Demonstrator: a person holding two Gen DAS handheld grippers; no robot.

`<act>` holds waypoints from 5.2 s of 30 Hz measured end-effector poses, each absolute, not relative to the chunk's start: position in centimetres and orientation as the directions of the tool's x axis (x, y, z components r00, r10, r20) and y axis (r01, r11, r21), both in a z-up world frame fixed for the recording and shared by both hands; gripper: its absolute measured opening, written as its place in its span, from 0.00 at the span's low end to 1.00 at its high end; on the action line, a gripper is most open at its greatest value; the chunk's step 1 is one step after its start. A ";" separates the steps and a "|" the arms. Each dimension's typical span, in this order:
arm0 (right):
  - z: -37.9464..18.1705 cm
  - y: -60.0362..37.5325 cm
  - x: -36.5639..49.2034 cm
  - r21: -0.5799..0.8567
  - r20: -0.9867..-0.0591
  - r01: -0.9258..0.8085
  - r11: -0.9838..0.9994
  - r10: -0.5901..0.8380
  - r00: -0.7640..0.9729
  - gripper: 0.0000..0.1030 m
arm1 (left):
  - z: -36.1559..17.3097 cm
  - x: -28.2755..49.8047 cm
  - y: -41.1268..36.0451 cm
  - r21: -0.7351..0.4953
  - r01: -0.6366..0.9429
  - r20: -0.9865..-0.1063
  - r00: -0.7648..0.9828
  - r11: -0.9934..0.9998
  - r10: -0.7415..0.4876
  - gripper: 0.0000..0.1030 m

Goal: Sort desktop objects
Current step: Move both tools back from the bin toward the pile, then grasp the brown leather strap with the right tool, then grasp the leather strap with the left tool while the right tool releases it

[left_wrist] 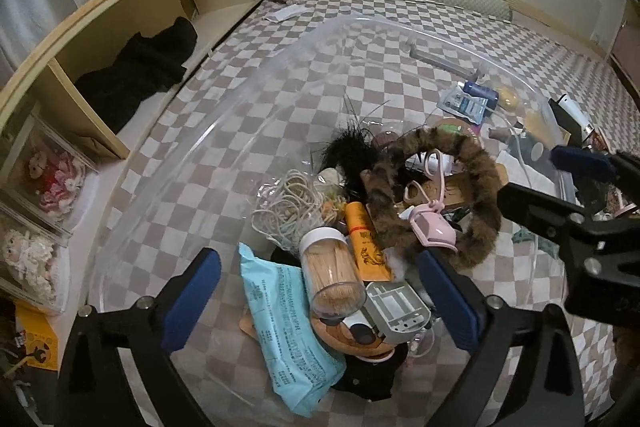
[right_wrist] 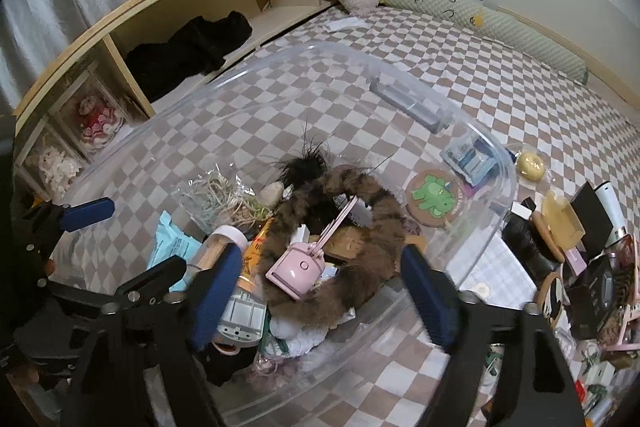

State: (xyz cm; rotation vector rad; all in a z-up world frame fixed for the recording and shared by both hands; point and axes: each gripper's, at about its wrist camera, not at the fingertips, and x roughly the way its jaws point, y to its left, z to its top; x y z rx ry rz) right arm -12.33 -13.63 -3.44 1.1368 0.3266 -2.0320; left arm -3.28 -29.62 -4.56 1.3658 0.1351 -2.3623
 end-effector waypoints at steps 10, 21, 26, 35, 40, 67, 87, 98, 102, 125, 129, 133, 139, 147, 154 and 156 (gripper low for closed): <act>-2.5 -12.4 -12.1 0.107 -0.790 0.716 -0.689 -0.496 -0.360 0.99 | -1.9 -2.4 -28.1 0.216 0.380 -0.790 -0.473 -0.899 -0.390 0.98; 0.5 -8.6 -11.7 0.133 -0.714 0.671 -0.730 -0.540 -0.445 1.00 | 0.3 -1.8 -26.1 0.187 0.413 -0.732 -0.547 -0.892 -0.406 0.99; 2.0 -5.9 -11.6 0.161 -0.669 0.635 -0.756 -0.556 -0.493 1.00 | 1.5 -1.5 -24.5 0.160 0.394 -0.702 -0.600 -0.905 -0.385 0.99; 2.9 -0.1 -11.0 0.164 -0.623 0.585 -0.794 -0.543 -0.563 1.00 | 3.0 -2.0 -20.6 0.067 0.322 -0.651 -0.704 -0.944 -0.286 0.99; 3.2 4.4 -10.3 0.150 -0.583 0.543 -0.826 -0.518 -0.626 1.00 | 3.5 -2.8 -18.3 -0.007 0.285 -0.629 -0.746 -0.958 -0.218 0.99; -4.5 19.4 -13.5 -0.062 -0.710 0.328 -0.943 -0.189 -0.679 1.00 | -3.9 -11.4 -5.8 -0.109 0.065 -0.707 -0.707 -0.992 0.031 0.98; -16.1 17.0 -12.3 -0.285 -0.833 0.529 -0.800 -0.065 -0.549 0.81 | -13.4 -14.6 -2.6 -0.002 0.007 -0.778 -0.628 -1.000 -0.003 0.98; -22.7 14.5 -6.1 -0.704 -0.681 0.622 -0.343 0.081 -0.727 0.64 | -14.1 -15.7 -2.6 -0.012 -0.014 -0.790 -0.613 -1.000 0.018 0.98; -25.6 14.3 -4.1 -0.813 -0.581 0.572 -0.111 0.081 -0.810 0.55 | -14.2 -15.8 -2.6 -0.018 -0.022 -0.794 -0.607 -1.000 0.028 0.98; -21.7 14.1 -7.7 -0.648 -0.726 0.687 -0.329 -0.004 -0.687 0.10 | -15.6 -16.3 -0.8 -0.039 -0.118 -0.820 -0.563 -0.992 0.099 0.97; -19.1 14.9 -10.1 -0.437 -0.826 0.717 -0.543 -0.074 -0.559 0.10 | -16.8 -16.4 -0.8 -0.178 -0.109 -0.855 -0.475 -0.978 0.208 0.97; -19.8 15.4 -9.7 -0.289 -0.862 0.719 -0.632 -0.154 -0.482 0.10 | -19.1 -16.4 -0.9 -0.388 -0.049 -0.867 -0.319 -0.920 0.383 0.84; -20.4 12.9 -7.6 -0.313 -0.846 0.745 -0.589 -0.184 -0.500 0.10 | -21.0 -16.3 -0.4 -0.445 -0.005 -0.870 -0.234 -0.896 0.433 0.81; -20.6 12.0 -4.4 -0.311 -0.842 0.781 -0.542 -0.224 -0.490 0.10 | -21.5 -16.0 0.1 -0.524 0.011 -0.838 -0.187 -0.852 0.513 0.81; -20.0 11.1 -3.8 -0.281 -0.839 0.799 -0.532 -0.268 -0.474 0.10 | -21.9 -16.0 0.6 -0.515 -0.008 -0.844 -0.172 -0.857 0.509 0.62; -20.0 11.0 -3.7 -0.277 -0.839 0.801 -0.531 -0.272 -0.471 0.10 | -21.9 -15.9 0.7 -0.510 -0.014 -0.847 -0.166 -0.860 0.504 0.58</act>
